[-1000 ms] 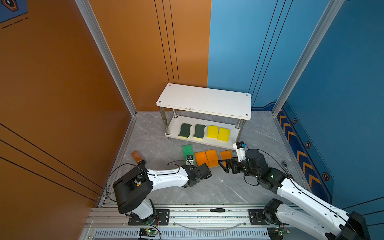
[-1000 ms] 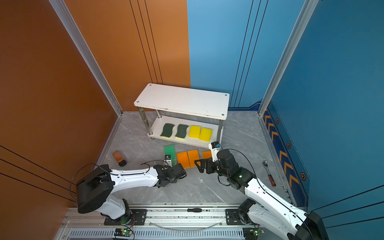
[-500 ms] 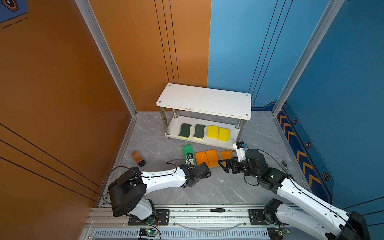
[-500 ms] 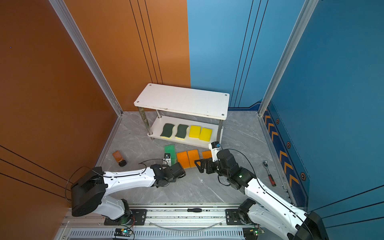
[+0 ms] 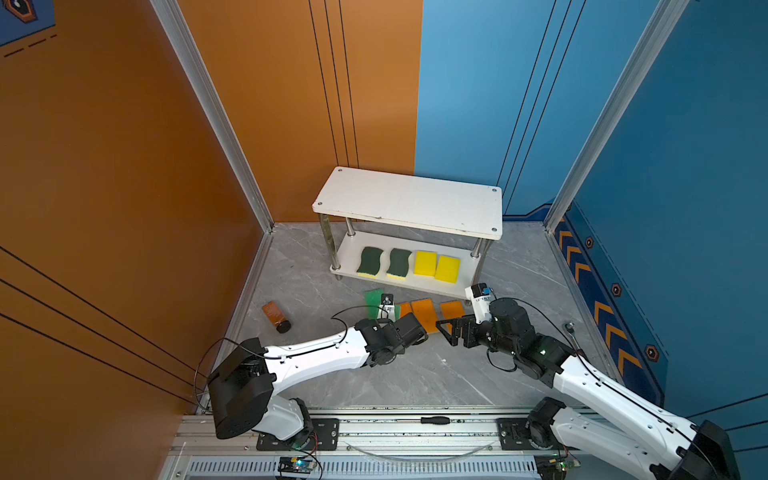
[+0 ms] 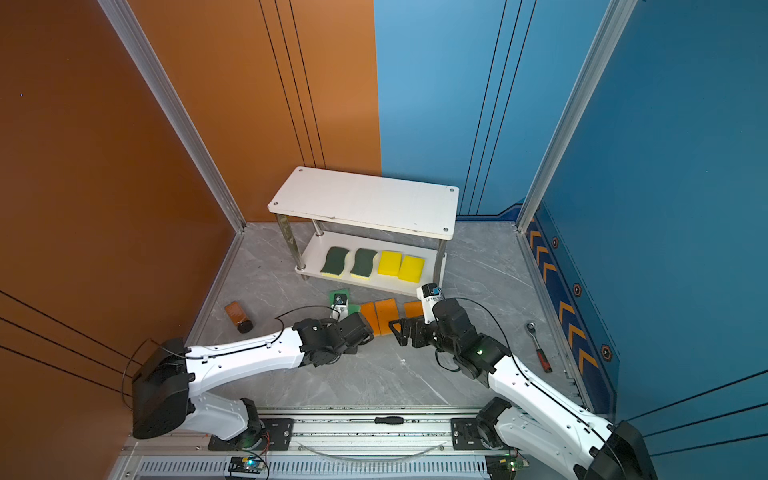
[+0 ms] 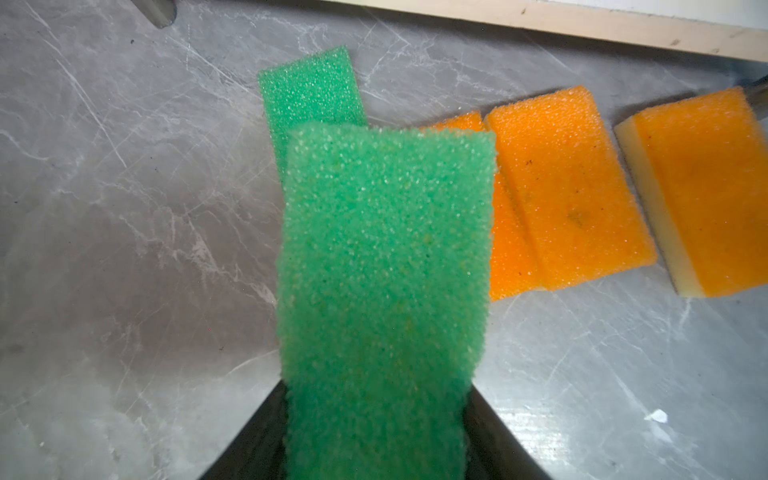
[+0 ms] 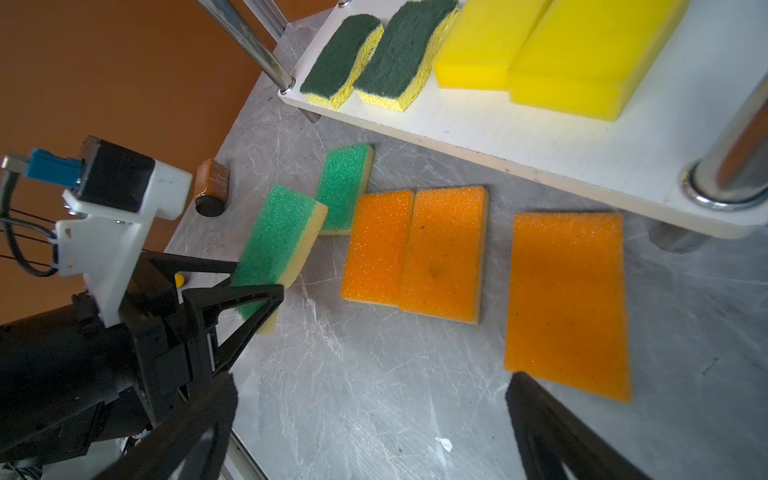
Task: Place and organize the cleaning sponges onto the shelf
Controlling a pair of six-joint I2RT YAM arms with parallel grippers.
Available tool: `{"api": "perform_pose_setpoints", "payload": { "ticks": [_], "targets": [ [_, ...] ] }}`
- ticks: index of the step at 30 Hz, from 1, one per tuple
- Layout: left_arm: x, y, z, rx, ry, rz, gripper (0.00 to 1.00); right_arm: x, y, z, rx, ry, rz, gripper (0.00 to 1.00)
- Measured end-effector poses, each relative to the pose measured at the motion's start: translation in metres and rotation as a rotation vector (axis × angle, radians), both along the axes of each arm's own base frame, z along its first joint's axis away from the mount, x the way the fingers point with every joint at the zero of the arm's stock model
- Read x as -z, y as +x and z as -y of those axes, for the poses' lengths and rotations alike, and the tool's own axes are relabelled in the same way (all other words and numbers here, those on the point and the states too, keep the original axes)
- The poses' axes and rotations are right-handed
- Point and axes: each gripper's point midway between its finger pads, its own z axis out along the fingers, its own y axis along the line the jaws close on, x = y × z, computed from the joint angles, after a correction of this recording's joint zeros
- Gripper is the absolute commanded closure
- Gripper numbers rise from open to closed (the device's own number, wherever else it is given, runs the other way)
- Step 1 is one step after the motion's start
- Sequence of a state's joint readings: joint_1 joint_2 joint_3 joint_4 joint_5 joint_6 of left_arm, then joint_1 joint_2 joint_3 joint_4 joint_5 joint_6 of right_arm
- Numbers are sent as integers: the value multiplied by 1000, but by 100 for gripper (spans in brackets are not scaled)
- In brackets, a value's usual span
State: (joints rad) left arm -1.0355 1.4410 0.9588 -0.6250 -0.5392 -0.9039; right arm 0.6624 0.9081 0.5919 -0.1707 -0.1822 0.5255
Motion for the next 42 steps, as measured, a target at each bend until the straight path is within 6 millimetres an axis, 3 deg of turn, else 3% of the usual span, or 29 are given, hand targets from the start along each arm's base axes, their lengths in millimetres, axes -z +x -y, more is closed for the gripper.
{"api": "perform_pose_setpoints", "payload": {
  "ticks": [4, 13, 20, 42],
  "targets": [
    [-15, 3, 4, 31, -1, 16, 41, 0, 0, 0, 0, 0, 0, 0],
    [-82, 15, 19, 104, -70, 118, 41, 2, 0, 0, 0, -4, -5, 0],
    [-103, 17, 23, 146, -69, 146, 41, 2, 0, 0, 0, -4, -5, 0],
    [-195, 25, 52, 275, -170, 274, 39, 2, 0, 0, 0, -5, -5, 0]
  ]
}}
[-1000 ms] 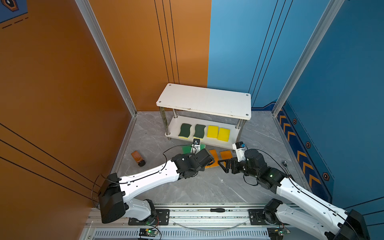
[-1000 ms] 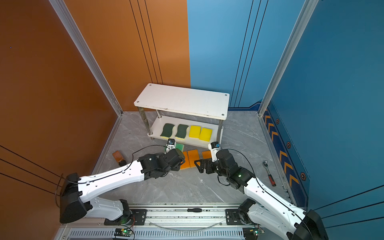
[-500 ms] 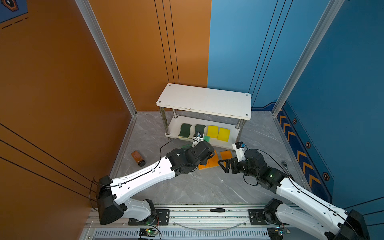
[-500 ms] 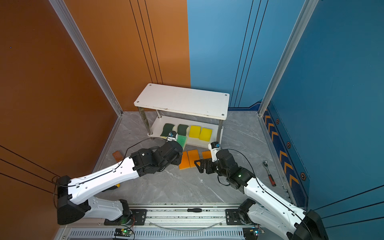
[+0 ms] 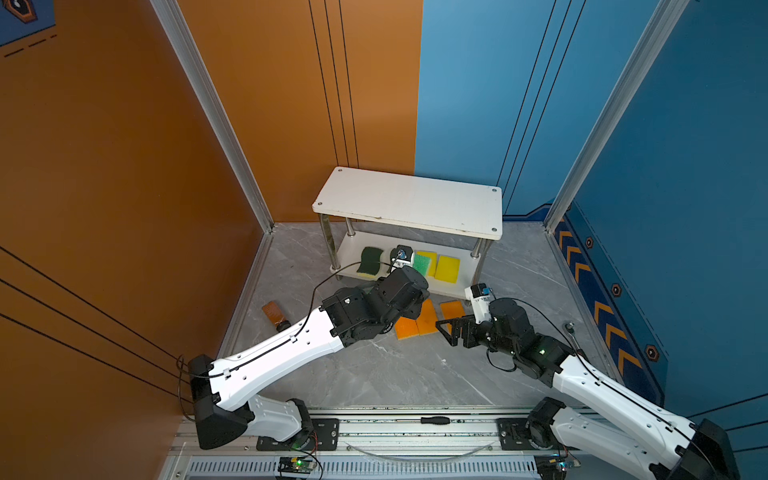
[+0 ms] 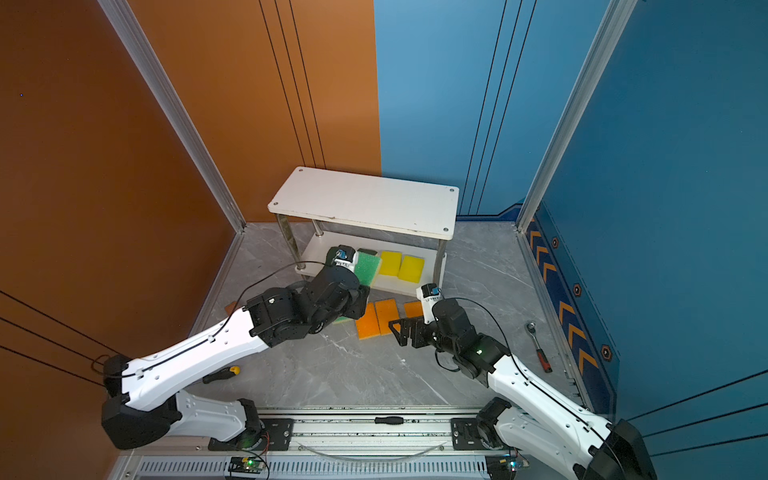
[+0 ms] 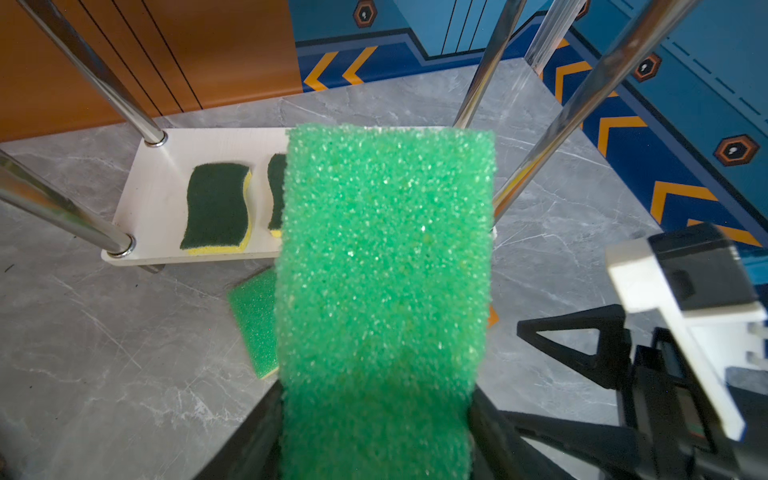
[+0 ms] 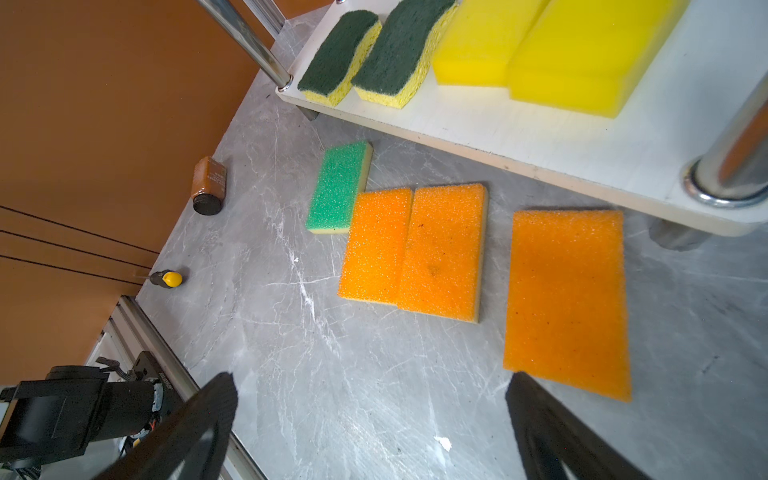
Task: Place and organize the cleaning sponges onto the shelf
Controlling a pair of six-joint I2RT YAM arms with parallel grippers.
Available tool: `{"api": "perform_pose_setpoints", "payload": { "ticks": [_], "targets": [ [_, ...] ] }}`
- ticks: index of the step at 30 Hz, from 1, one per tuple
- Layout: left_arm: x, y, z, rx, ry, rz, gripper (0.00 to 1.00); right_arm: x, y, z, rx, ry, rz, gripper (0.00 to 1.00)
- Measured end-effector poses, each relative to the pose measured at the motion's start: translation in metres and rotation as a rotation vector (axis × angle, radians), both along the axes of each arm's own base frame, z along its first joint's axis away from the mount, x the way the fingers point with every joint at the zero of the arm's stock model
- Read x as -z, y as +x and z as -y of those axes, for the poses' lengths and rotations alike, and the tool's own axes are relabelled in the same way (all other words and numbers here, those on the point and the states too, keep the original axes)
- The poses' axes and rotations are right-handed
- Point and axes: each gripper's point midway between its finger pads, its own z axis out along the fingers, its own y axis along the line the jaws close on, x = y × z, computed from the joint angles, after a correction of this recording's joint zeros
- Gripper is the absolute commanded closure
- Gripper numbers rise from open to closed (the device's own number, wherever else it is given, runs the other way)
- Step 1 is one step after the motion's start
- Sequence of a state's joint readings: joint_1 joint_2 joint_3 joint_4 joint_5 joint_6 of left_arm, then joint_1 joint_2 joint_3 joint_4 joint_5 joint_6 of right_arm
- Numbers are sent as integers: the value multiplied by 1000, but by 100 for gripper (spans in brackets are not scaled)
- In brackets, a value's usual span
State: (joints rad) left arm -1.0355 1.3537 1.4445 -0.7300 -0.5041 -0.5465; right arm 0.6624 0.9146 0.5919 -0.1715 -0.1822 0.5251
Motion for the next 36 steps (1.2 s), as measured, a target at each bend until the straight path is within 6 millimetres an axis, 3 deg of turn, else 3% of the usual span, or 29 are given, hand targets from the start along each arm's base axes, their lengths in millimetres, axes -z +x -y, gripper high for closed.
{"api": "perform_pose_setpoints", "payload": {
  "ticks": [15, 27, 36],
  "targets": [
    [-73, -4, 18, 83, -75, 127, 38, 0, 0, 0, 0, 0, 0, 0],
    [-99, 8, 40, 119, -57, 189, 39, 0, 0, 0, 0, 0, 0, 0],
    [-131, 18, 59, 141, -76, 264, 40, -1, 0, 0, 0, 2, 4, 0]
  ]
}}
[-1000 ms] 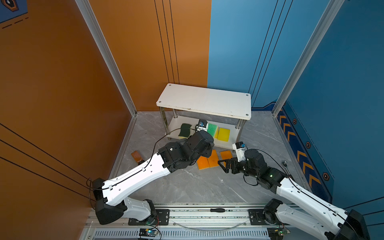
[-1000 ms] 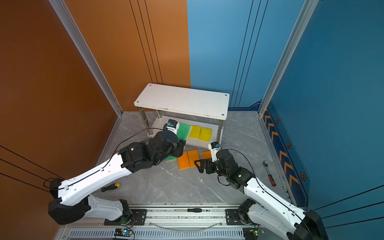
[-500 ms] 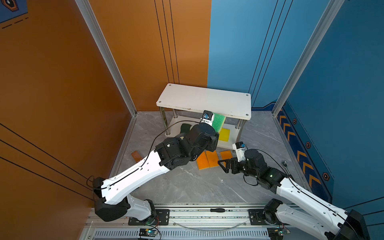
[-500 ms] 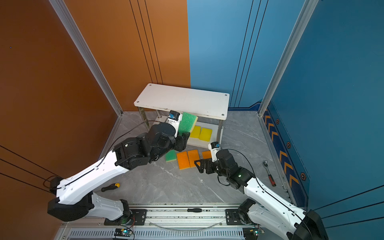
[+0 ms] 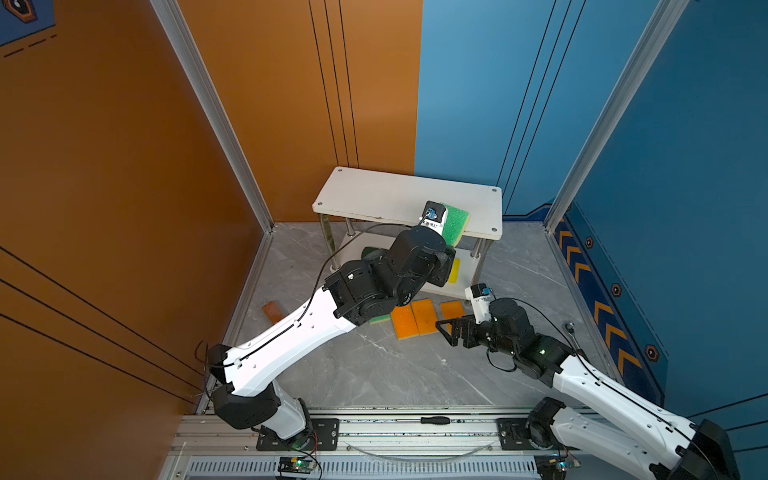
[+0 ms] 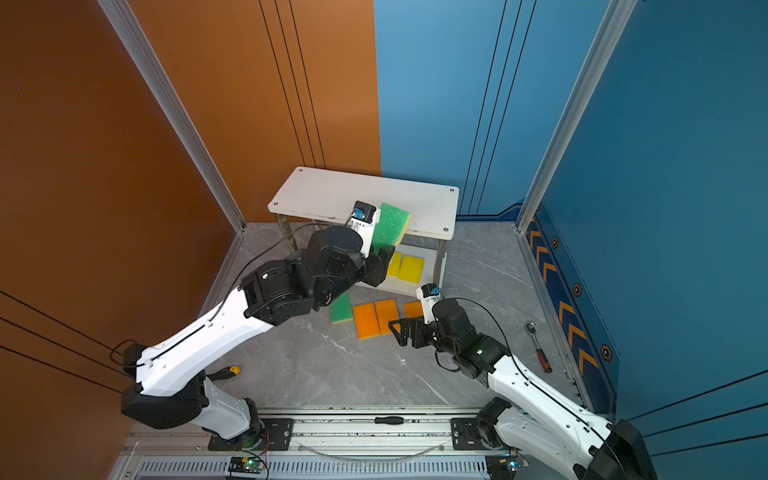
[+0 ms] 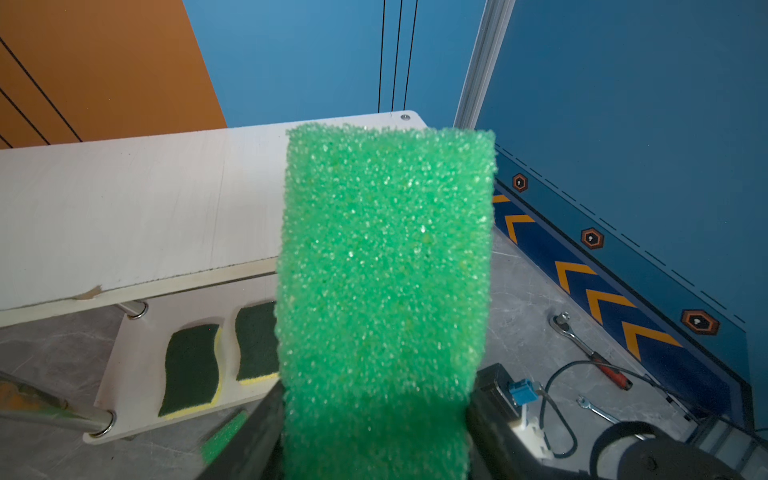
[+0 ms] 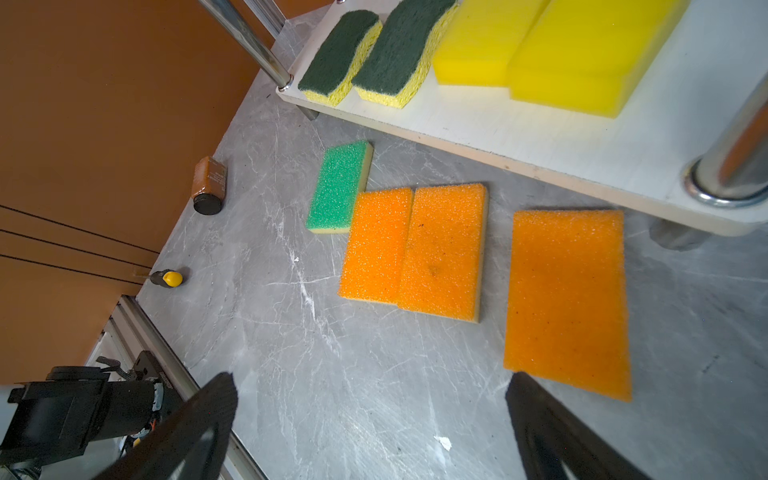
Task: Place and organize the cleaning sponges onto the shelf
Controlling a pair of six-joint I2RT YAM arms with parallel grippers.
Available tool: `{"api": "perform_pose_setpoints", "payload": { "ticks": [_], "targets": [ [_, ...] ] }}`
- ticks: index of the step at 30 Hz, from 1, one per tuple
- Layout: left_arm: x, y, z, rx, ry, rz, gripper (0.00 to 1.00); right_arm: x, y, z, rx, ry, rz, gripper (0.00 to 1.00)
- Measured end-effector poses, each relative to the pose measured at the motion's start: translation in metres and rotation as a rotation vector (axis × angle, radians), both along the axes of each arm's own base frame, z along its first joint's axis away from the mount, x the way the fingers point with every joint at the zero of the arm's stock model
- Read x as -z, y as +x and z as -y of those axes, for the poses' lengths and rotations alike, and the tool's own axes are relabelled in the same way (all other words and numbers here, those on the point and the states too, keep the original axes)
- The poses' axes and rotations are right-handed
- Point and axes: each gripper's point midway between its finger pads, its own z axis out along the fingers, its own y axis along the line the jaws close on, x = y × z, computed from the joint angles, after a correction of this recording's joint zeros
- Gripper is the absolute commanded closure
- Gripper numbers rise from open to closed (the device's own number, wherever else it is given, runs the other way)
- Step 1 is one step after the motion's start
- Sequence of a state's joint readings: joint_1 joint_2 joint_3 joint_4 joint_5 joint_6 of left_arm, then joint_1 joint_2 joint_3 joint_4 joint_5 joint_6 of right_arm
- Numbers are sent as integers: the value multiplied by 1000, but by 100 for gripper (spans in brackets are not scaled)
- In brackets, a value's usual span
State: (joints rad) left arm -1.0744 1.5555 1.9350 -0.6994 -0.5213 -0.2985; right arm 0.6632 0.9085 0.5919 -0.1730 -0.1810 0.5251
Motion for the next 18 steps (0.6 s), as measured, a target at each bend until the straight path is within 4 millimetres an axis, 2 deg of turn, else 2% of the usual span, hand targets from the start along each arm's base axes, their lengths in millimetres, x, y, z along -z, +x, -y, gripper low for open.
{"api": "perform_pose_setpoints", "payload": {
  "ticks": [8, 18],
  "targets": [
    [-13, 10, 18, 16, 6, 46, 41, -6, -2, 2, 2, 9, 15, 0],
    [-33, 26, 35, 19, -4, 108, 41, 4, -7, 7, 2, -24, -21, 0]
  ]
}}
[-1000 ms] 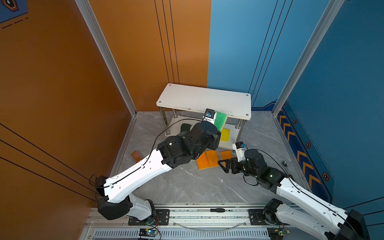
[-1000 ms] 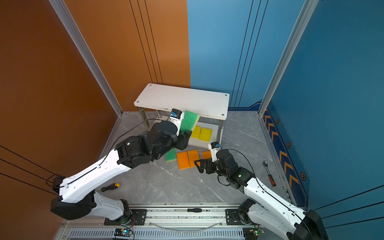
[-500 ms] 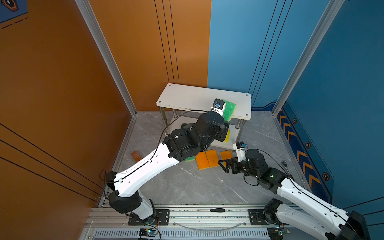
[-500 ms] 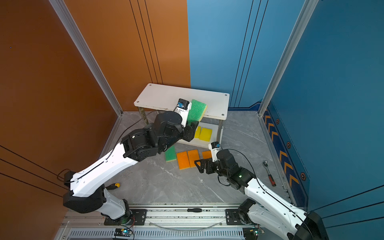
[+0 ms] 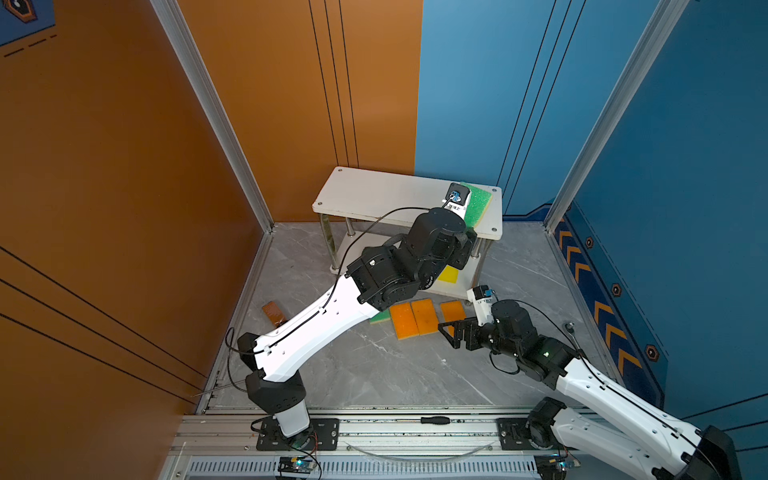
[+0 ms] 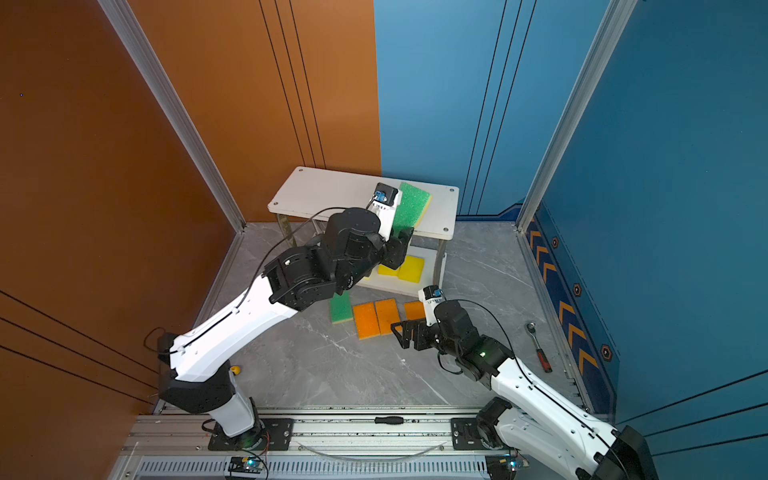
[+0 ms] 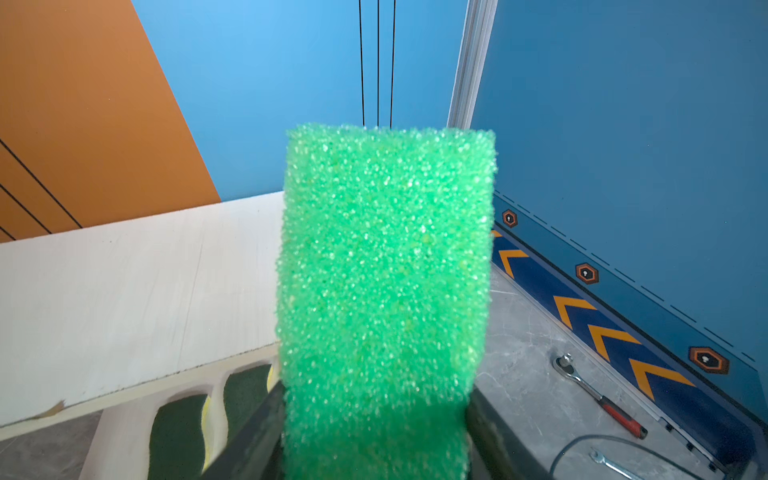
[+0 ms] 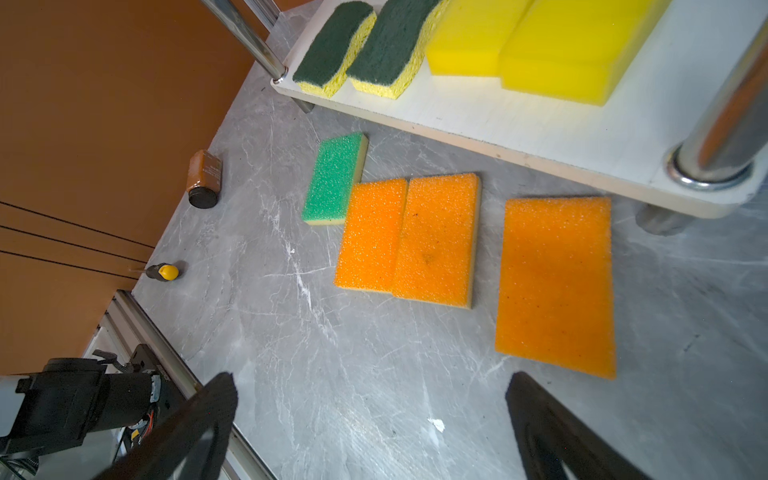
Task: Place and organize the cleaning sponges onto the shelf
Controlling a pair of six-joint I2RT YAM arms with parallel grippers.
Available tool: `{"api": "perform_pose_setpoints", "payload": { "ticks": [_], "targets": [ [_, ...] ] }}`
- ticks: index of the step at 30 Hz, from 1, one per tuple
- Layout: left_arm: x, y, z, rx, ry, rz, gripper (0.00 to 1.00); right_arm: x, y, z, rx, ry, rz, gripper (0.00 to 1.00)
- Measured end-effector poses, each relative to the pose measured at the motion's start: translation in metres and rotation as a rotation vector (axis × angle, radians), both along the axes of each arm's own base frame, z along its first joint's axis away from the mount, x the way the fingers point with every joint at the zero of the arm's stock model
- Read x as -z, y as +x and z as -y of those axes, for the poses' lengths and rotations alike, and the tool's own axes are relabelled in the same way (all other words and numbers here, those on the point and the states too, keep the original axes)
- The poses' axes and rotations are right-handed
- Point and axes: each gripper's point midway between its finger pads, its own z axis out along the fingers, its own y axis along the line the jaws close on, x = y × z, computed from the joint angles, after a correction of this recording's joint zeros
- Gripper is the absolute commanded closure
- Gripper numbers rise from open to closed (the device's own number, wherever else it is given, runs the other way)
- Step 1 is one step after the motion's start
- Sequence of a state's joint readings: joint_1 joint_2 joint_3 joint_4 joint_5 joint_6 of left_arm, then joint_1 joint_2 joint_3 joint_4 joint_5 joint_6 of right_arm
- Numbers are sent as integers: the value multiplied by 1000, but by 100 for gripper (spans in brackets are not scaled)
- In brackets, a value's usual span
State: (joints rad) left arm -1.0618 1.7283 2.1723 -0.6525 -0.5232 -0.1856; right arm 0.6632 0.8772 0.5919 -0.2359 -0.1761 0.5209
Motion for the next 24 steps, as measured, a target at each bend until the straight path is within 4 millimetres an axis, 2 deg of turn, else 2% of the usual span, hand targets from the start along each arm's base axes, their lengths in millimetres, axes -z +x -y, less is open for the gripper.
{"api": "perform_pose_setpoints", "payload": {
  "ticks": [5, 13, 24],
  "targets": [
    [-9, 9, 2, -11, -17, 22, 40, 0, -2, 5, 13, -12, 0, 0],
    [-11, 28, 8, -39, -44, 39, 40, 3, -3, 7, 17, -26, -7, 0],
    [10, 60, 23, -73, -26, 23, 39, 3, -3, 8, 15, -29, -5, 0]
  ]
}}
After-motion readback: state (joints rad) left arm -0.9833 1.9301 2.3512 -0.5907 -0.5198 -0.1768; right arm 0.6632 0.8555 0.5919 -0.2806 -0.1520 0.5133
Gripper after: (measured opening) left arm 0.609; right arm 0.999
